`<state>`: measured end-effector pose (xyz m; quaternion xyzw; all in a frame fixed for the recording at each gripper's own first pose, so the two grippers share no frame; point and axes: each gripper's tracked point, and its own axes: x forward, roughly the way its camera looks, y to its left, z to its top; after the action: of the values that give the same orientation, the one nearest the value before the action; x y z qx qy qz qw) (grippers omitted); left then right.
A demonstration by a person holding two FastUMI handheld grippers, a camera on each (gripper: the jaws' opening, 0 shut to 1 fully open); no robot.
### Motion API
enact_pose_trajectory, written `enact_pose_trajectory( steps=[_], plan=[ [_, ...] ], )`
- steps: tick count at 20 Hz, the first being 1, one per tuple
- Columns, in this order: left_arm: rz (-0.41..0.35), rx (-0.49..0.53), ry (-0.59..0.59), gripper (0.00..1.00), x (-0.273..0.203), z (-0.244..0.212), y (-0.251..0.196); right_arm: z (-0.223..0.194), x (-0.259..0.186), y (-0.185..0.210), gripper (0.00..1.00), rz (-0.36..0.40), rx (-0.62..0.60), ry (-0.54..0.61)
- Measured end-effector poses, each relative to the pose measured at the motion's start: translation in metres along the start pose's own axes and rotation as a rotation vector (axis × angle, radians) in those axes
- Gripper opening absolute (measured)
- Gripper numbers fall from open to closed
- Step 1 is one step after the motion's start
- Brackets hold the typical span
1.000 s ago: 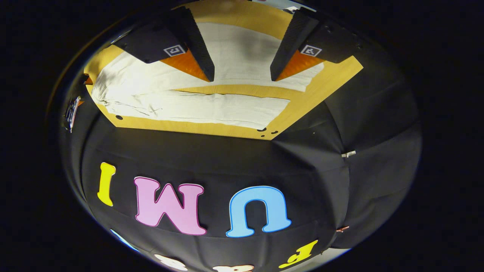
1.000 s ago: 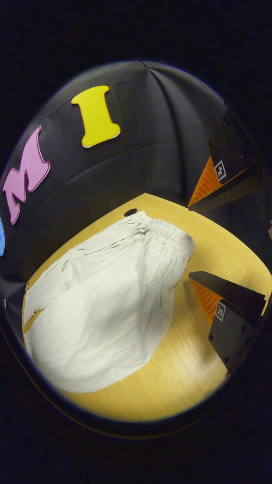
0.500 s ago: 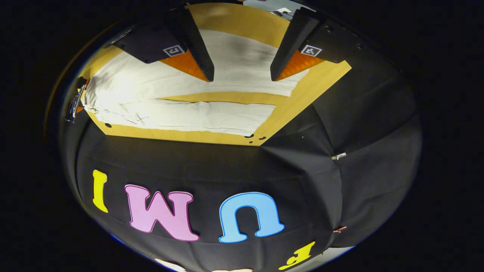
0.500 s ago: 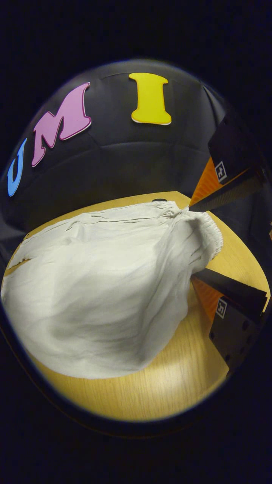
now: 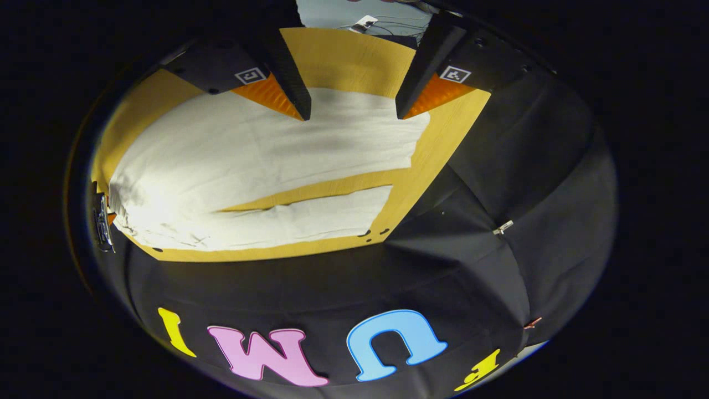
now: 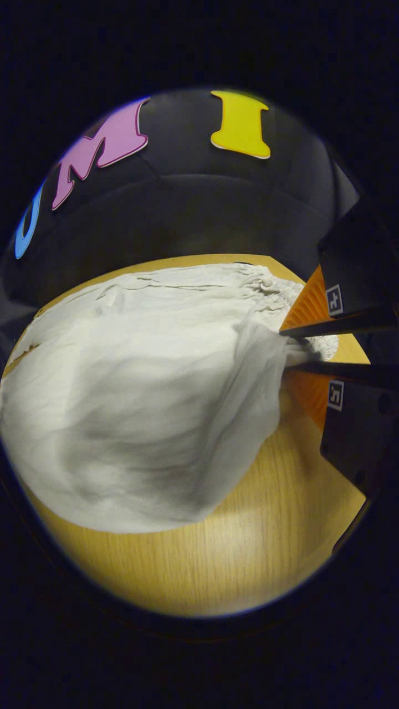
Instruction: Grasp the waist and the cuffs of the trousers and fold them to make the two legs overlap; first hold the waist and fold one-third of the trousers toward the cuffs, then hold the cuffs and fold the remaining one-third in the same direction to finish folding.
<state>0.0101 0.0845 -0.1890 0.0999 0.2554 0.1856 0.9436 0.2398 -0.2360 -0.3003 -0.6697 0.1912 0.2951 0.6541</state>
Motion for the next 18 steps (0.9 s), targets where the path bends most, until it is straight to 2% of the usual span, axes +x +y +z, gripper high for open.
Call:
enact_pose_trajectory(
  steps=[1, 2, 4, 6, 8, 11, 16, 18],
  plan=[
    [0.0, 0.032, 0.009, 0.98, 0.002, -0.008, -0.001, -0.002, 0.001, 0.0, 0.16, -0.002, -0.011, 0.002],
    [-0.01, 0.072, 0.014, 0.98, 0.004, -0.014, -0.001, -0.005, -0.001, 0.002, 0.1, 0.018, -0.012, 0.019],
    [-0.033, 0.176, 0.012, 0.97, 0.007, -0.024, 0.003, -0.005, 0.002, 0.004, 0.09, 0.087, 0.005, 0.039],
    [-0.043, 0.292, 0.032, 0.97, 0.017, -0.042, 0.011, -0.007, -0.003, 0.007, 0.05, 0.189, 0.034, 0.06],
    [-0.045, 0.437, 0.055, 0.97, 0.028, -0.055, 0.024, -0.009, -0.006, 0.008, 0.05, 0.238, 0.033, 0.076],
    [-0.056, 0.611, 0.047, 0.96, 0.036, -0.064, 0.041, -0.009, -0.006, 0.006, 0.05, 0.219, -0.033, 0.067],
    [-0.064, 0.787, 0.074, 0.96, 0.066, -0.074, 0.079, -0.013, -0.006, 0.007, 0.05, 0.218, -0.09, 0.071],
    [-0.099, 0.861, 0.082, 0.96, 0.076, -0.077, 0.08, -0.012, -0.007, 0.006, 0.05, 0.219, -0.11, 0.076]
  ],
)
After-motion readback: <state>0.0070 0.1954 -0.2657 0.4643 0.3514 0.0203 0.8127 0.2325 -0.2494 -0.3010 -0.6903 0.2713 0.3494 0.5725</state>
